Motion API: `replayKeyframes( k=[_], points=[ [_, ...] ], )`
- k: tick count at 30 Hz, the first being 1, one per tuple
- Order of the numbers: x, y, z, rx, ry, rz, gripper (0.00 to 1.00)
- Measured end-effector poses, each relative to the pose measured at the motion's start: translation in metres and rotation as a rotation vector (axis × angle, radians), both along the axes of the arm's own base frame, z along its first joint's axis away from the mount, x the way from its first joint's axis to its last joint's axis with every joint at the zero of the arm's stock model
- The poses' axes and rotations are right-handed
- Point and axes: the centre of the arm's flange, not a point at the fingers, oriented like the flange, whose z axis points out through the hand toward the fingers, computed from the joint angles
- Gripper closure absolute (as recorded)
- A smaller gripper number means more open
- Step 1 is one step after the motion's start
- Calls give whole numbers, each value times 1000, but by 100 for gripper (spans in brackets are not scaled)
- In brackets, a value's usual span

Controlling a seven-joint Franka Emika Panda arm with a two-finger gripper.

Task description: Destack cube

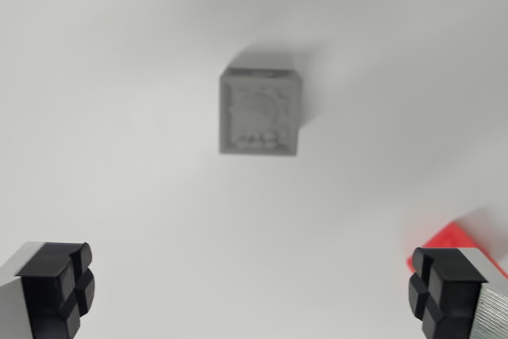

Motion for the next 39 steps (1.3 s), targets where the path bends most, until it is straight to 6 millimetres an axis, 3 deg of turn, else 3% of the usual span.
replayKeyframes(
  k=[21,39],
  points=[
    [0,0,61,-1,-1,0,0],
    [1,0,85,-1,-1,0,0]
  ],
)
